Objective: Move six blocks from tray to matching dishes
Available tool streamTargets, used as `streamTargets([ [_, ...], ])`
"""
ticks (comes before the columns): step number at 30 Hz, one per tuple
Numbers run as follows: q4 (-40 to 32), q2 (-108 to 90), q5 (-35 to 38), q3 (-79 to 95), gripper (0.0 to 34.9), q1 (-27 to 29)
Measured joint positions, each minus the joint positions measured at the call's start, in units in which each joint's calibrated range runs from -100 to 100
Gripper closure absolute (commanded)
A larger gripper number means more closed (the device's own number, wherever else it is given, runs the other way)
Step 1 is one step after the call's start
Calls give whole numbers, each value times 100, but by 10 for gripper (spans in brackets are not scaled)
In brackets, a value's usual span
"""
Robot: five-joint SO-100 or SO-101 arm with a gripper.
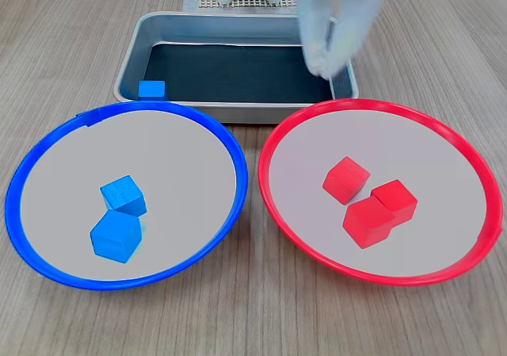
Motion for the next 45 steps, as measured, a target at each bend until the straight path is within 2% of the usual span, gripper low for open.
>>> streamTargets([
  [3, 938, -818, 337, 681, 346, 752],
  [6, 1101, -1381, 713, 1534, 339, 1823],
  [7, 1036, -1449, 801, 1751, 323, 2142],
  [9, 816, -1483, 982, 2132, 261, 2726],
  [11, 416, -1475, 1128, 2396, 242, 3168],
  [12, 285, -1415, 1172, 2414, 219, 3274],
  [13, 212, -1313, 1216, 2414, 212, 3354],
  [24, -334, -435, 1309, 1842, 209, 3407],
  [33, -351, 34, 1309, 1543, 185, 3504],
  [42, -351, 256, 1309, 1470, 196, 3451],
  [45, -351, 341, 1314, 1470, 211, 3416],
])
